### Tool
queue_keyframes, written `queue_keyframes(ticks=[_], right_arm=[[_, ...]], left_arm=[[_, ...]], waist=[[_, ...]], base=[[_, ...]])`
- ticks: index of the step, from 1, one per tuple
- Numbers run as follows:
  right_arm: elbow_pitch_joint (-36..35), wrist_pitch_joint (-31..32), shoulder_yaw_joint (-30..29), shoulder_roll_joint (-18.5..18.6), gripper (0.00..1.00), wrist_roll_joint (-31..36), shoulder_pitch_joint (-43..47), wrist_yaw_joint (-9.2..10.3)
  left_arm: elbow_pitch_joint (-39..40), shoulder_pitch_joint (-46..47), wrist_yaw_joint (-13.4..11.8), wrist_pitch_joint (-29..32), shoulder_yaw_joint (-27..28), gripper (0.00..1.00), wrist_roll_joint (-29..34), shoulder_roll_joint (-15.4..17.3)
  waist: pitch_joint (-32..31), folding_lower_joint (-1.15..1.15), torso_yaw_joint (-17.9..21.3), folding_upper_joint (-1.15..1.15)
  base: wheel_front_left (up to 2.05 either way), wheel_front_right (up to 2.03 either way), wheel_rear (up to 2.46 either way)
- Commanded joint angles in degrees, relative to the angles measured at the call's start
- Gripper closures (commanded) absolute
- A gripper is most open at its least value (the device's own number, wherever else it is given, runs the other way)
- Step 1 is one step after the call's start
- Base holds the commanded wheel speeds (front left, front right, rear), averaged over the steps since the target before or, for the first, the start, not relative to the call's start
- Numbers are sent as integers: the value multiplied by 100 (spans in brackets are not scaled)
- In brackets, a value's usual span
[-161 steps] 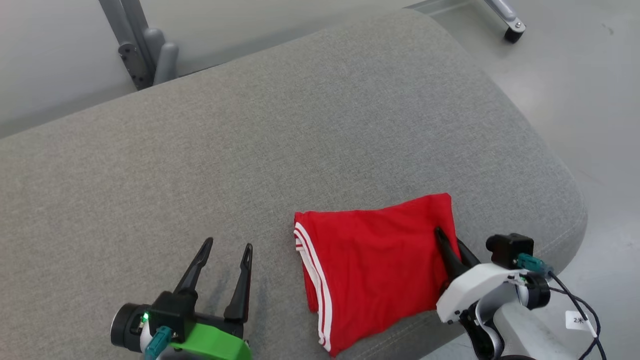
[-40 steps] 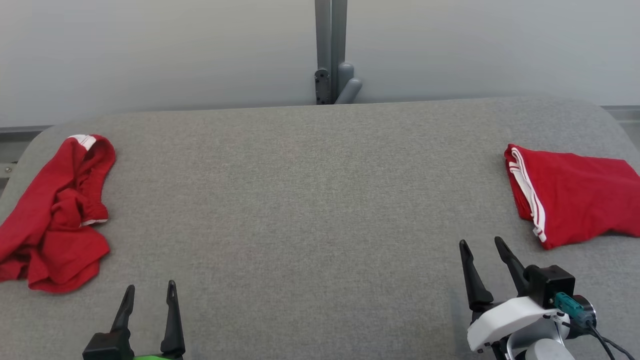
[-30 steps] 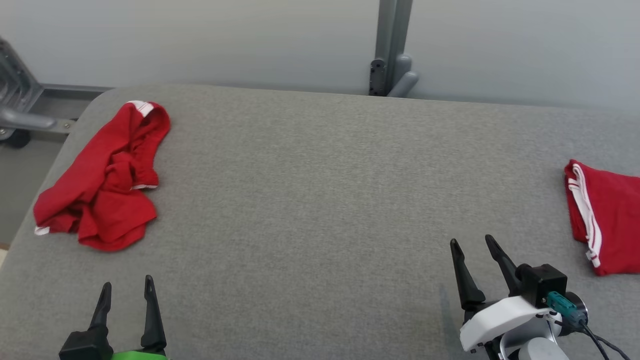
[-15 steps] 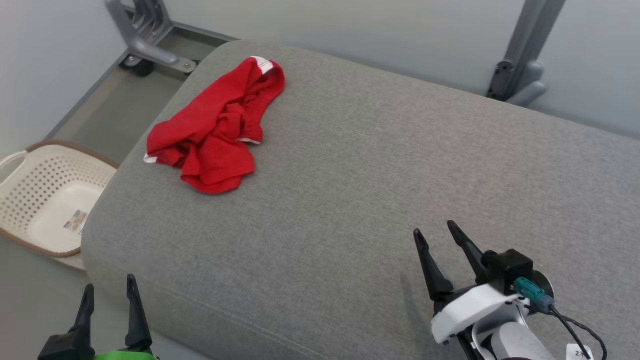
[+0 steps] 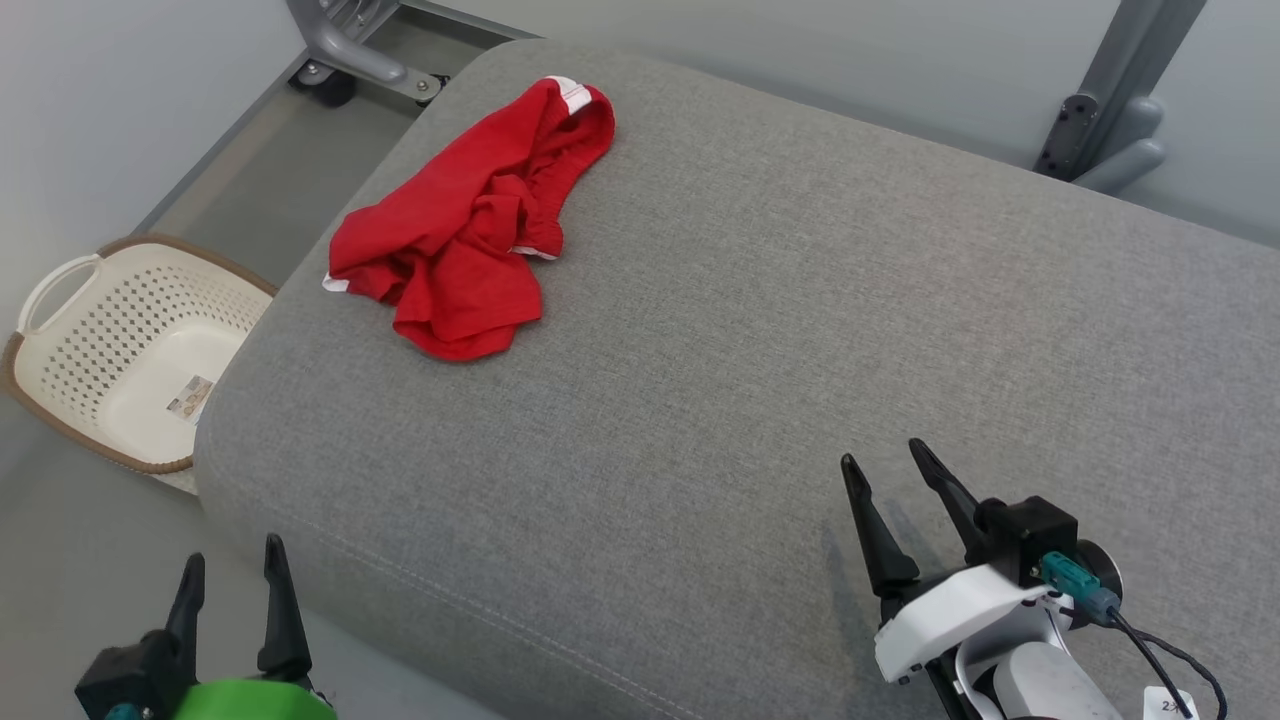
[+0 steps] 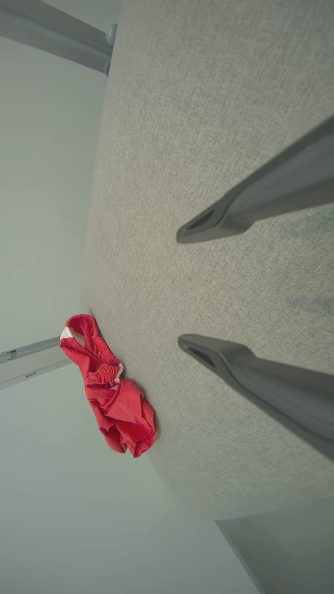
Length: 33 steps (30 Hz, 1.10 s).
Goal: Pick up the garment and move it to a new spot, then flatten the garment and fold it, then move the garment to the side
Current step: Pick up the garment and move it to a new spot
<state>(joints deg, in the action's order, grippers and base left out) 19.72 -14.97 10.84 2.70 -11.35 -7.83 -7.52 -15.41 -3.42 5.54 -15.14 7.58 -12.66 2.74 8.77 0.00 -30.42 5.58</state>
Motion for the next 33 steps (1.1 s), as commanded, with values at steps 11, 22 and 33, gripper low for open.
queue_keyframes(ticks=[11, 22, 33], right_arm=[[-284, -9, 187, 429, 0, 313, -515, 8], [-645, -9, 384, 638, 0, 379, -1038, 7], [-1052, -8, 411, 657, 0, 397, -1257, 7]], left_arm=[[-748, 1941, 199, 3, 60, 0, -77, 395], [-2254, 3671, 195, 3, -219, 0, -205, 1156], [-4077, 4622, -183, 2, -143, 0, 90, 1754]], waist=[[1093, 0, 1031, 0], [1901, 0, 1790, 0], [2383, 0, 2357, 0]], base=[[0, 0, 0], [0, 0, 0], [0, 0, 0]])
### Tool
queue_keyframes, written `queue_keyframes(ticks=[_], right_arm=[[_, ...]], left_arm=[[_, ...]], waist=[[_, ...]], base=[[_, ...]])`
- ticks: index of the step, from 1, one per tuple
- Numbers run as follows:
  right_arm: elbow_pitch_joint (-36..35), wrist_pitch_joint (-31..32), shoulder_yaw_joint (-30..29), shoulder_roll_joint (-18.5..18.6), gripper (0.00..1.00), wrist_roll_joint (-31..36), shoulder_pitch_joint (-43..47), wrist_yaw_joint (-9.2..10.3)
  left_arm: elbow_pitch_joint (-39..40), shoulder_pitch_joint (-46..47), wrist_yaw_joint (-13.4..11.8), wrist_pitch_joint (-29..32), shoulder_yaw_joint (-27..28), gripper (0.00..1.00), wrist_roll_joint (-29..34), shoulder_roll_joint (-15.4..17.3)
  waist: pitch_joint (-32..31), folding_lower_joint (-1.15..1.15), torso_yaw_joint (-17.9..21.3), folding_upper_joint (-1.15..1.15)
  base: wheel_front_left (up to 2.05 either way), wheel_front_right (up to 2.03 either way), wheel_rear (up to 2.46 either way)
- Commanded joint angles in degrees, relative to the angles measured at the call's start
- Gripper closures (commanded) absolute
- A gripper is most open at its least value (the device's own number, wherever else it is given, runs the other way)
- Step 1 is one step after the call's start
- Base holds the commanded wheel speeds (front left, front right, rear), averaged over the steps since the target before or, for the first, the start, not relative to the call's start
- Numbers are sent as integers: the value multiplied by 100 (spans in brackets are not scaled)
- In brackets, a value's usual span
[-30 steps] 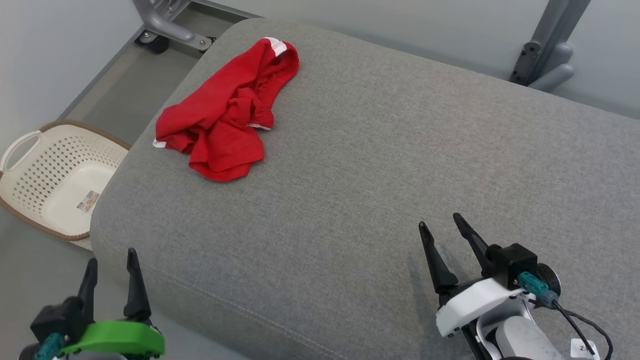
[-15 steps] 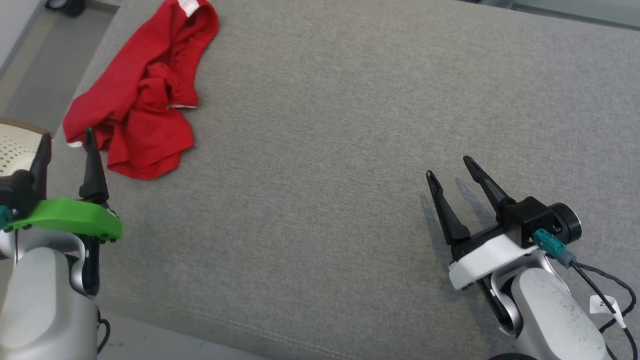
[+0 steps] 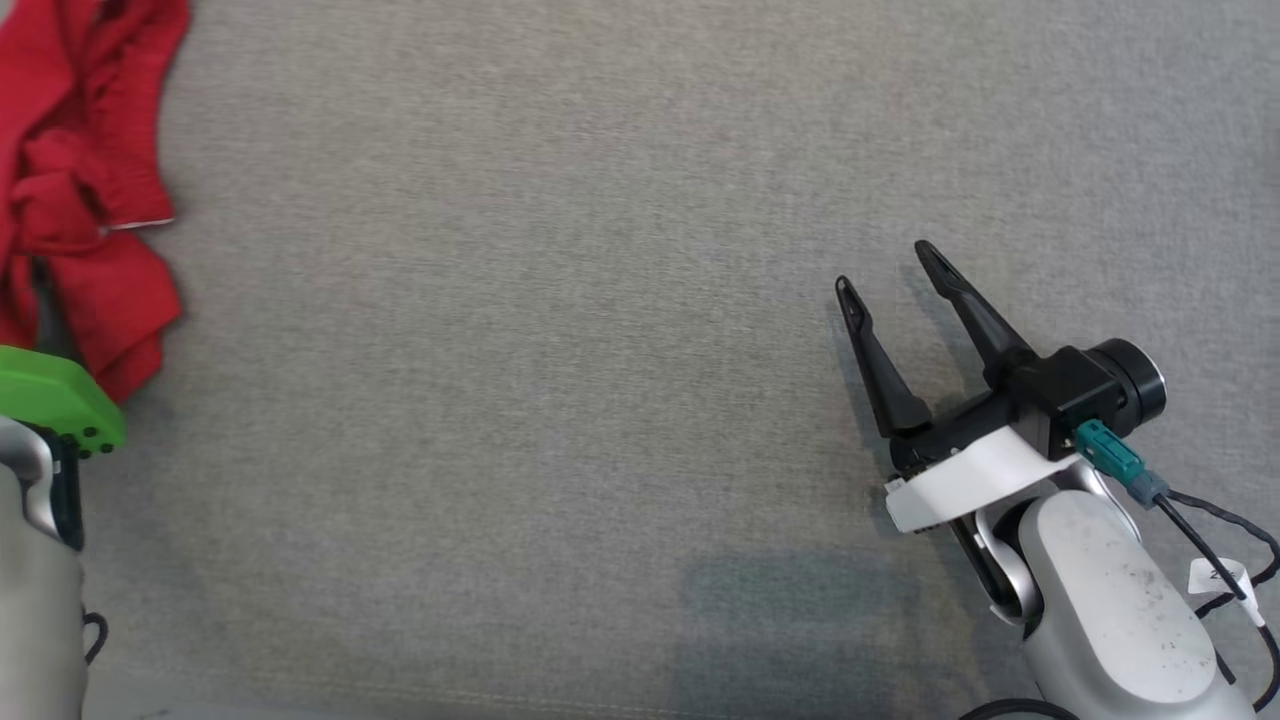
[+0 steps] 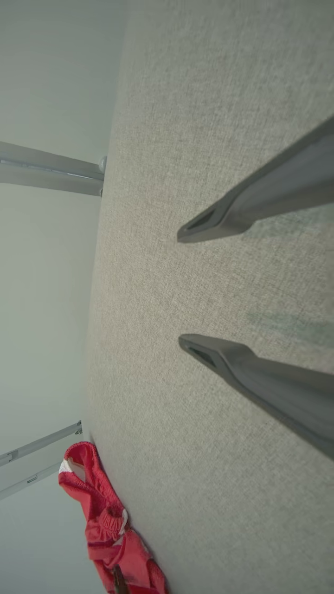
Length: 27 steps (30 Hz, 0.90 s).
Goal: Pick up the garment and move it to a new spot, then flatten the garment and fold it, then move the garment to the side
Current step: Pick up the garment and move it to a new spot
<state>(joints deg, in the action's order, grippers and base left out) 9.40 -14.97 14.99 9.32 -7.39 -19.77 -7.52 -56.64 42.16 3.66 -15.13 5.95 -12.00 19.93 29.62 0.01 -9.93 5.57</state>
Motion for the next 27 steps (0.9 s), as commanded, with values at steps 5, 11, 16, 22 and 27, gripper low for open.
queue_keyframes(ticks=[5, 11, 16, 22, 27], right_arm=[[-120, -9, -80, -32, 0, 40, 5, 7], [-107, -9, -173, -91, 0, 39, 44, 7], [16, -8, -187, -228, 0, -88, 88, 7], [167, -9, -154, -428, 0, -234, 180, 7], [250, -9, -223, -555, 0, -371, 349, 7]], left_arm=[[-119, 248, -372, 1, 202, 0, 12, 198], [587, 65, -240, 1, 277, 100, 193, 320], [1473, -68, 92, 1, 189, 100, 383, 66], [2622, -271, 351, 1, -144, 100, 313, -528], [3350, -531, 387, 1, -1142, 100, 34, -1086]], waist=[[416, -1, 451, 1], [380, -1, 525, 1], [87, -1, 493, 1], [-453, -1, 603, 1], [-847, -1, 882, 1]], base=[[0, 0, 0], [0, 0, 0], [0, 0, 0], [0, 0, 0], [0, 0, 0]])
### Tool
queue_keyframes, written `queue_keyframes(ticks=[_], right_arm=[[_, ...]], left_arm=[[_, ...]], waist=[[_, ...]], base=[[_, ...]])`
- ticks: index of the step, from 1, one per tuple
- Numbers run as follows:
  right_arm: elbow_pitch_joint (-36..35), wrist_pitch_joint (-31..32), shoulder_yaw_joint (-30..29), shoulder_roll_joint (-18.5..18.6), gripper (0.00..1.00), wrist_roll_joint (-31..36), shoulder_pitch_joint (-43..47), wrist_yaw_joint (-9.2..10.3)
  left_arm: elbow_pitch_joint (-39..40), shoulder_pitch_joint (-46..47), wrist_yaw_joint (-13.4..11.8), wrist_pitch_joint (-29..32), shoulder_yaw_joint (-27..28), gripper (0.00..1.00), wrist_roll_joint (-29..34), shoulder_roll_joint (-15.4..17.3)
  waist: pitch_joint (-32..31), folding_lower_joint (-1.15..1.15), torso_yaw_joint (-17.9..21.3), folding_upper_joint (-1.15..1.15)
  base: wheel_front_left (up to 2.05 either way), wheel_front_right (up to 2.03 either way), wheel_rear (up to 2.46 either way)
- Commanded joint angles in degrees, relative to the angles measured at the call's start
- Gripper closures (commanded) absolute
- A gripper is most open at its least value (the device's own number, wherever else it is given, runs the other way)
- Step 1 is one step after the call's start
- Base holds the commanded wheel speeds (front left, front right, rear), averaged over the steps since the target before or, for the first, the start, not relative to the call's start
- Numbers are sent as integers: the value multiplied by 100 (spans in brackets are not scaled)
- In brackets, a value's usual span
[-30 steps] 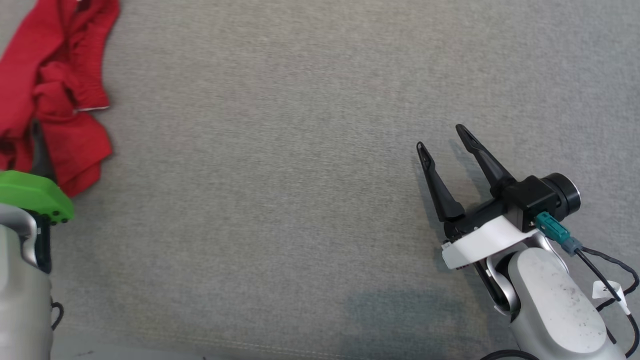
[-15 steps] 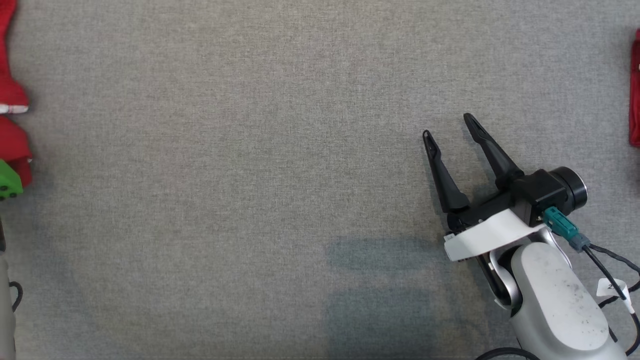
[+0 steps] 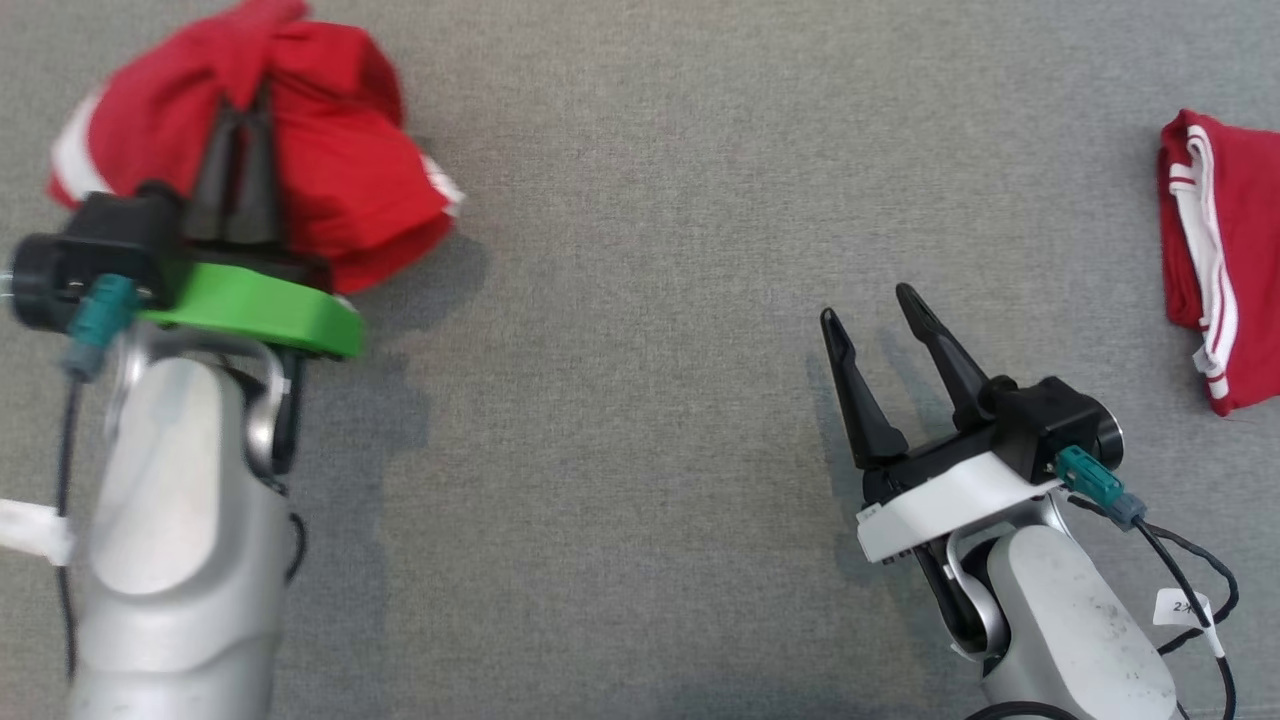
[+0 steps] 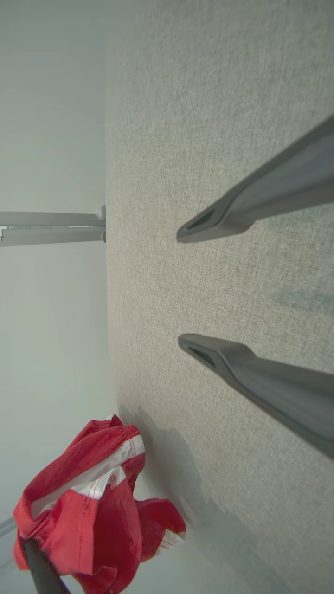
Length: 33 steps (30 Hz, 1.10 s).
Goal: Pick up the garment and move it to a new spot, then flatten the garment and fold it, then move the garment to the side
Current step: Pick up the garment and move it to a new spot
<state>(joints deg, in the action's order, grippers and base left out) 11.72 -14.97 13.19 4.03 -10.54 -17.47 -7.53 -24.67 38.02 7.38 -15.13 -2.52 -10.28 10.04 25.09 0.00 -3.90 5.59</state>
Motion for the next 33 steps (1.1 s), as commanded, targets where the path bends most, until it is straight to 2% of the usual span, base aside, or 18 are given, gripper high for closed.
queue_keyframes(ticks=[1, 2, 3, 8, 12, 17, 20, 21, 22, 23, 27, 33], right_arm=[[34, -9, -71, -45, 0, -77, 162, 8], [44, -8, -100, -53, 0, -103, 214, 8], [44, -8, -100, -53, 0, -103, 214, 8], [59, -8, -257, -86, 0, -164, 419, 8], [41, -8, -360, -108, 0, -163, 530, 8], [7, -9, -339, -111, 0, -206, 556, 8], [-3, -9, -330, -114, 0, -257, 553, 8], [-2, -9, -339, -115, 0, -276, 550, 8], [3, -8, -343, -114, 0, -288, 553, 8], [17, -9, -344, -116, 0, -295, 566, 8], [56, -9, -354, -112, 0, -347, 593, 8], [108, -9, -358, -112, 0, -416, 753, 8]], left_arm=[[269, -170, 16, 1, -535, 100, -264, -174], [375, -221, 17, 1, -766, 100, -401, -217], [375, -221, 17, 1, -766, 100, -401, -217], [741, -395, 18, 2, -2024, 100, -933, -385], [562, -489, 8, 2, -2716, 100, -1130, -279], [-79, -468, 9, 2, -2950, 100, -1000, 0], [-380, -403, 8, 2, -2844, 100, -843, 191], [-461, -382, 8, 2, -2740, 70, -776, 262], [-550, -391, -36, 2, -2608, 20, -721, 319], [-677, -423, -106, 2, -2483, 0, -639, 362], [-832, -679, -434, 2, -1846, 0, -526, 409], [-551, -1602, -457, 2, -915, 0, -584, 123]], waist=[[-457, 0, 353, 0], [-526, 0, 432, 0], [-526, 0, 432, 0], [-767, 0, 873, 0], [-806, 0, 1194, 0], [-769, 0, 1520, 0], [-754, 0, 1606, 0], [-754, 0, 1618, 0], [-767, 0, 1627, 0], [-788, 0, 1634, 0], [-949, 0, 1641, 0], [-1348, 0, 1565, 0]], base=[[0, 0, 0], [0, 0, 0], [0, 0, 0], [0, 0, 0], [0, 0, 0], [0, 0, 0], [0, 0, 0], [0, 0, 0], [0, 0, 0], [0, 0, 0], [0, 0, 0], [0, 0, 0]])
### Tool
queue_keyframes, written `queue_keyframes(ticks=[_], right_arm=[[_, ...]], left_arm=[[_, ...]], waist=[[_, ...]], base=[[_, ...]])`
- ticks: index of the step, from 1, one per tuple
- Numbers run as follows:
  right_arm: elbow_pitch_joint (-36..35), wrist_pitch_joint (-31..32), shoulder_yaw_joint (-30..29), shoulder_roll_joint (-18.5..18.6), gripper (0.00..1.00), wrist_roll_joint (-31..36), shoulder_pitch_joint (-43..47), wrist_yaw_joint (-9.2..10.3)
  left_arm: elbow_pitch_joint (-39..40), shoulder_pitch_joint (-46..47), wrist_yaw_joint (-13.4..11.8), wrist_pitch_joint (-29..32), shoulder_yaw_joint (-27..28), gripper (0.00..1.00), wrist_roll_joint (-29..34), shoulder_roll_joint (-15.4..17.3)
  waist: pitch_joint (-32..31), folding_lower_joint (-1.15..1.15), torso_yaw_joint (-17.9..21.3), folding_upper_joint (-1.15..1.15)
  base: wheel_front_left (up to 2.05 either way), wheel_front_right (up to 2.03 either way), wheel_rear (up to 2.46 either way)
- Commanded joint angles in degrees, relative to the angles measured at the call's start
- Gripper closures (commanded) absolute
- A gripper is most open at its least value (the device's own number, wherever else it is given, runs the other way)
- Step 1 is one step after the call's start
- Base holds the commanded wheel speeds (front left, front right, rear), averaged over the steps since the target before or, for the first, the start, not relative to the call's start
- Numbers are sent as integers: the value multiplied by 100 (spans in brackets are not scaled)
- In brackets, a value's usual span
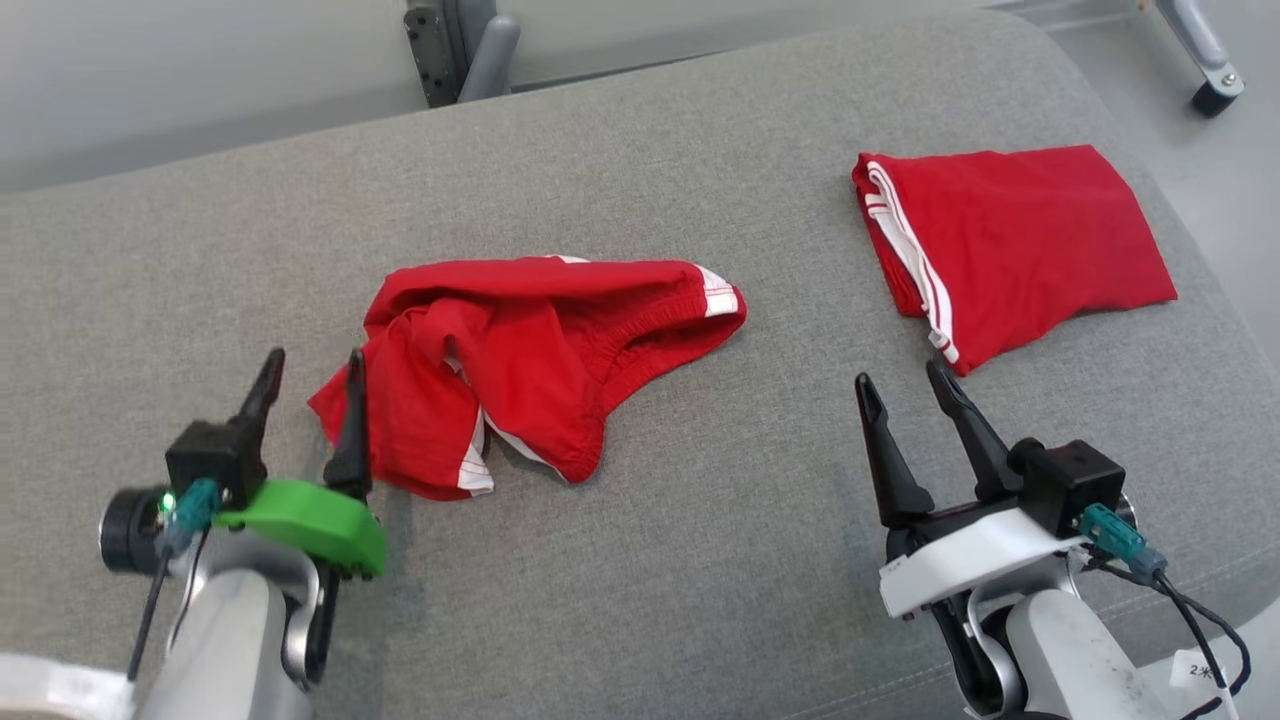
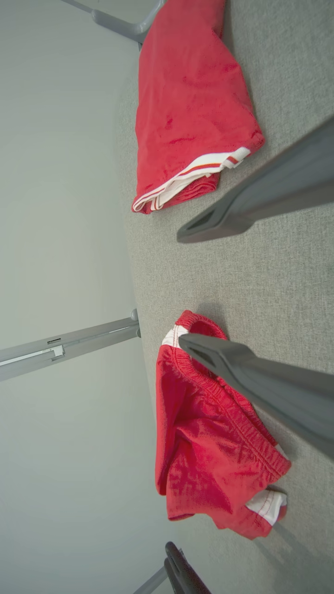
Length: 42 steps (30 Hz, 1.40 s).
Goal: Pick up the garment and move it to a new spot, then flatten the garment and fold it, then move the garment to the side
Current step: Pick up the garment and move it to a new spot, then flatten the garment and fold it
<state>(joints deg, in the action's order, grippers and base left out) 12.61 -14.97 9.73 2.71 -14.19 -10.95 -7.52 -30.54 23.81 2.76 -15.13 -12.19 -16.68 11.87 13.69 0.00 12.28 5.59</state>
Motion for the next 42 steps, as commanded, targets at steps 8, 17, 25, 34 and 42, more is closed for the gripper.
queue_keyframes(ticks=[8, 17, 25, 34, 42], right_arm=[[36, -9, -21, 18, 0, -47, 357, 7], [12, -9, -89, 18, 0, 76, 651, 7], [37, -9, -146, 17, 0, 62, 851, 7], [16, -9, 35, 17, 0, 187, 573, 7], [-42, -9, 77, 17, 0, 243, 228, 7]], left_arm=[[984, -1649, 105, 2, 1076, 0, 293, -706], [1529, -2586, 189, 2, 1438, 0, 609, -892], [1600, -2917, 90, 2, 1200, 0, 395, -890], [1048, -2284, 393, 2, 246, 0, -517, -883], [431, -1541, 473, 3, -170, 0, -1252, -886]], waist=[[-640, 0, -221, -1], [-895, 0, -460, -1], [-976, 0, -566, -1], [-441, 0, -399, -1], [250, 0, -22, -1]], base=[[0, 0, 0], [0, 0, 0], [0, 0, 0], [0, 0, 0], [0, 0, 0]])
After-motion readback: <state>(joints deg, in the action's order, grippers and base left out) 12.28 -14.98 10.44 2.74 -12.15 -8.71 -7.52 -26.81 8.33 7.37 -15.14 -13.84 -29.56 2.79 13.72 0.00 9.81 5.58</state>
